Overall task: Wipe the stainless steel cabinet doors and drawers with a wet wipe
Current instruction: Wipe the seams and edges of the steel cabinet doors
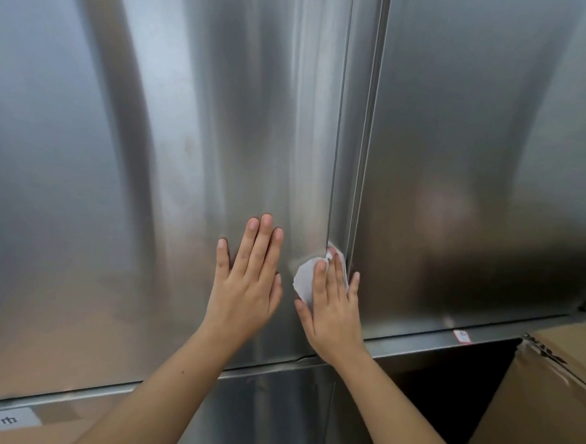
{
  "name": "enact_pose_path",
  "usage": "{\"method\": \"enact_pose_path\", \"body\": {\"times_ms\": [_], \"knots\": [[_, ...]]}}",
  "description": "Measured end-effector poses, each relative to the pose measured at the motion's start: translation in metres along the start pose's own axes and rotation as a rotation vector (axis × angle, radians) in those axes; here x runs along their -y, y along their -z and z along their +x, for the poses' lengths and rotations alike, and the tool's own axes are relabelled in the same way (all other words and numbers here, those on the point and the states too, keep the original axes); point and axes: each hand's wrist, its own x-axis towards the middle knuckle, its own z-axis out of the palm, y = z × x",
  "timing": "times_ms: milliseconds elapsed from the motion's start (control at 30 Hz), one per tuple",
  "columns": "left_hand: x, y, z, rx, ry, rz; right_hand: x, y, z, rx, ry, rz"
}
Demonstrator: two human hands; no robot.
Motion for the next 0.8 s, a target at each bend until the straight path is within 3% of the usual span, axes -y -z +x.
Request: {"method": "enact_pose_path", "body": {"times_ms": [300, 600, 800], "knots": [[-0.012, 0.004, -0.008, 0.032, 0.048, -0.114, -0.001, 0.03, 0.067, -0.111, 0.008, 0.069], [-0.016, 0.004, -0.035, 0.157, -0.028, -0.185, -0.003, -0.033, -0.088, 0.22, -0.006, 0.016], [-0.018, -0.002, -0.034, 0.14, -0.02, -0.179, -0.005, -0.027, -0.06, 0.172, -0.007, 0.051]]}}
